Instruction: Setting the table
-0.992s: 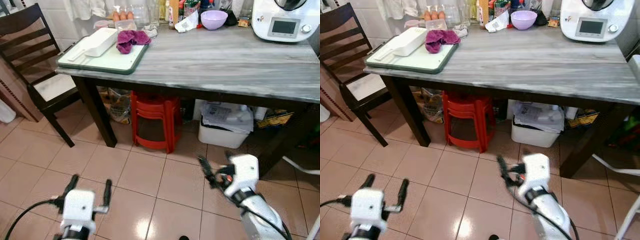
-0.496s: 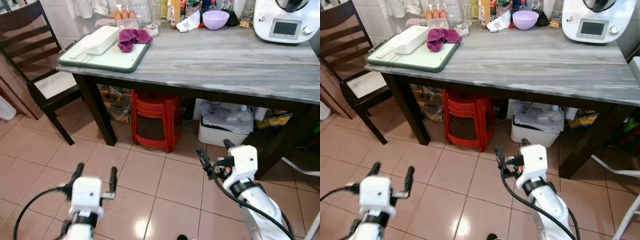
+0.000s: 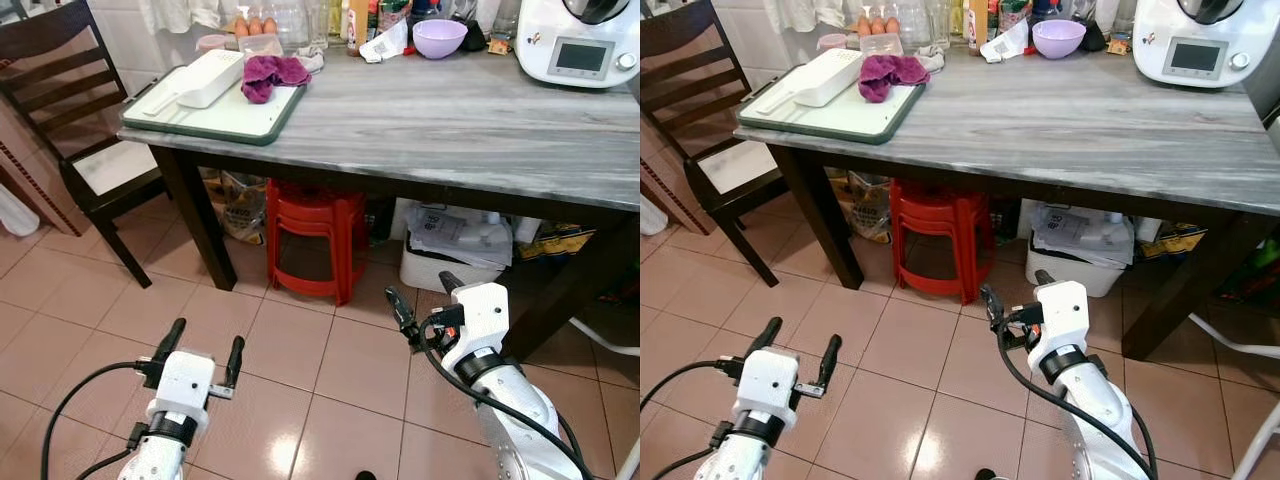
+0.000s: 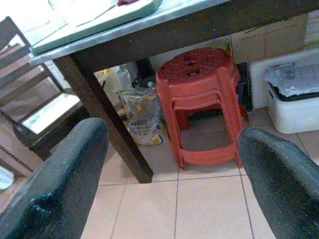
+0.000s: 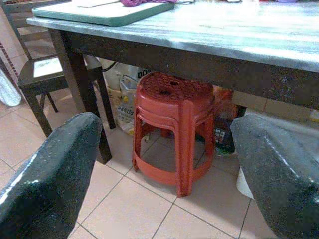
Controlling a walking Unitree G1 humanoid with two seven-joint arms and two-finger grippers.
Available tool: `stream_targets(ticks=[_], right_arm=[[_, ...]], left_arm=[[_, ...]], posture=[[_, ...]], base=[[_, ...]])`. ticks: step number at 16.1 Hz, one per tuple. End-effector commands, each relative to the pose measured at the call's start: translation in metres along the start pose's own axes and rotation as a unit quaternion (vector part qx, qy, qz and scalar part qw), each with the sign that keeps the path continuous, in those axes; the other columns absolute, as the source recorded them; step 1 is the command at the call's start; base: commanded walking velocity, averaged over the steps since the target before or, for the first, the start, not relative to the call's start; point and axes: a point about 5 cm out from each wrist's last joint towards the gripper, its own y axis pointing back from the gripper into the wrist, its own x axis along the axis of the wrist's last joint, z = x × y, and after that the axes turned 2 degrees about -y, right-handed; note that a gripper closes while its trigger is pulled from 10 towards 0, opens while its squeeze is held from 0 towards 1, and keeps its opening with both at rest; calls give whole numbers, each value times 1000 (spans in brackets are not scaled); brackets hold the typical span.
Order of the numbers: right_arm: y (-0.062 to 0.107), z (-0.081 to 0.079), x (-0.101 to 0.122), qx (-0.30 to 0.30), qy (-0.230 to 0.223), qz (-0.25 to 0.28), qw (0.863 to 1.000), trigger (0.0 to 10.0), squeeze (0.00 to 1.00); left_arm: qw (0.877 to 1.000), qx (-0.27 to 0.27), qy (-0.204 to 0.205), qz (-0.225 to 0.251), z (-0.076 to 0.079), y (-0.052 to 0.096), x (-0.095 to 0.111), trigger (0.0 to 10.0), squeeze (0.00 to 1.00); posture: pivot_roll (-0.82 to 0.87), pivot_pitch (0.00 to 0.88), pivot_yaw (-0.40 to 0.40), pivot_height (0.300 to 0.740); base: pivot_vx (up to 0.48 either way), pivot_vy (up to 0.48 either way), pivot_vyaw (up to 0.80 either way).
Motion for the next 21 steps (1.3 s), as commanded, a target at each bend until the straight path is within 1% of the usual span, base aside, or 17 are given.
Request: stream_targets(ticks=[1, 3, 4, 8, 10, 15, 18, 21], right_arm=[[1, -1, -3, 0, -5, -7, 1000, 10000, 0], [1, -1, -4, -4, -2, -7, 1000, 10000, 0], [1, -2, -4, -6, -1, -8, 1000, 10000, 0], [0, -1, -5, -10, -4, -9, 1000, 10000, 0], [1, -2, -5, -12, -4, -8, 1000, 10000, 0], [3, -2, -7, -18, -1, -10, 1000, 10000, 0], [5, -1, -7, -28, 1, -9, 1000, 10000, 0], [3, -2, -7, -26, 0, -8, 1000, 10000, 0]], left_arm=[[1000, 4, 1, -5, -3, 1, -5, 10000, 0], [1000, 0, 12, -13, -1, -1, -12, 10000, 0], [1000, 1, 11, -13, -3, -1, -15, 10000, 0], [1000, -12, 9, -18, -4, -3, -25, 10000, 0], [1000, -17, 9, -19, -2, -4, -29, 10000, 0], [999, -26, 10, -17, -1, -6, -33, 10000, 0], [999, -17, 15, -26, -4, -2, -38, 10000, 0], [999, -18, 15, -27, -6, -2, -42, 10000, 0]], posture=[[-109, 80, 37, 740], [-114, 79, 44, 740], [-114, 79, 45, 740], [-116, 80, 55, 740], [-118, 78, 59, 740], [-123, 84, 66, 740], [-127, 87, 75, 740], [-122, 88, 73, 740]], base=[[0, 0, 0], [0, 0, 0], [0, 0, 0], [0, 0, -672], [0, 0, 0], [0, -327, 0], [0, -414, 0], [0, -412, 0]])
